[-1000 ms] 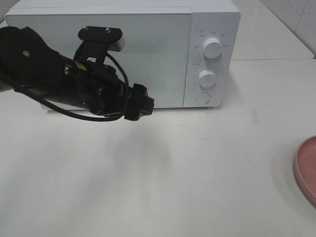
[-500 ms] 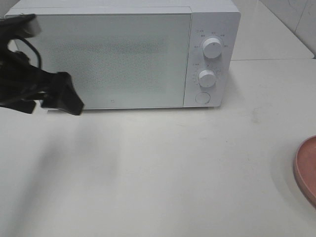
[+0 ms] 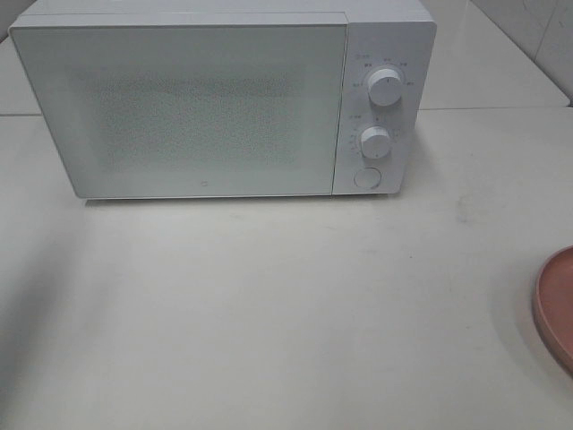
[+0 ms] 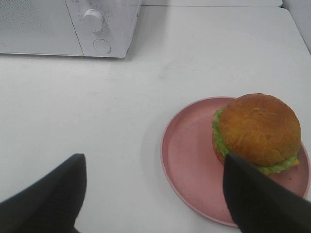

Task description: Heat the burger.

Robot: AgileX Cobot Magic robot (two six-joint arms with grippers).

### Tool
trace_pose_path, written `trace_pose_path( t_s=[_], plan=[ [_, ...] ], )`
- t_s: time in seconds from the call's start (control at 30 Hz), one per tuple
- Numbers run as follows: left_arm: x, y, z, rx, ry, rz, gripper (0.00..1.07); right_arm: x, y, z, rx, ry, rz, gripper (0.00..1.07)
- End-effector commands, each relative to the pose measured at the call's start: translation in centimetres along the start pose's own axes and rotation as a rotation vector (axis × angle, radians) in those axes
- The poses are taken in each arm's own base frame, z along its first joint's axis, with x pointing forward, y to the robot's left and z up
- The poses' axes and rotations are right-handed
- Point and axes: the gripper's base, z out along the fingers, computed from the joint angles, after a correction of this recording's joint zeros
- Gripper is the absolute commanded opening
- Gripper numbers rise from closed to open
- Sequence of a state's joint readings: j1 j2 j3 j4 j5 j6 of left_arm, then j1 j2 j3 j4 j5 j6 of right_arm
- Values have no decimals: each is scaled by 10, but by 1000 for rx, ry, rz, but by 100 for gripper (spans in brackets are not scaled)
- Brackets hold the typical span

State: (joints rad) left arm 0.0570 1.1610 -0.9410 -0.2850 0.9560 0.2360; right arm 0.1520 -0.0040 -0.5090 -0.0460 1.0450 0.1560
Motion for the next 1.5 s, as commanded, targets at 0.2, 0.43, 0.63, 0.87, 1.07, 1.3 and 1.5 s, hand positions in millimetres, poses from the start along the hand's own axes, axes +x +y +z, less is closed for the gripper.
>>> trace_pose_path(
  t_s=[0.2, 0.43, 0.63, 0.87, 1.07, 1.3, 1.5],
  plan=[
    [27, -4, -48, -103, -58, -11, 101, 2, 0, -3, -1, -31, -5, 75],
    [47, -9, -79, -145, -140, -4, 101, 2, 0, -3, -1, -31, -5, 75],
    [72, -16, -100, -147, -211, -2, 101, 2, 0, -3, -1, -31, -5, 75],
    [123, -14, -81, -162, -256, 13, 101, 2, 0, -3, -1, -31, -5, 75],
    [160, -11, -60, -165, -249, -1, 101, 2, 0, -3, -1, -31, -5, 75],
    [185, -15, -69, -170, -443, -5, 101, 2, 0, -3, -1, -31, -5, 75],
    [209, -20, -83, -174, -627, 24, 101, 2, 0, -3, -1, -31, -5, 75]
  ],
)
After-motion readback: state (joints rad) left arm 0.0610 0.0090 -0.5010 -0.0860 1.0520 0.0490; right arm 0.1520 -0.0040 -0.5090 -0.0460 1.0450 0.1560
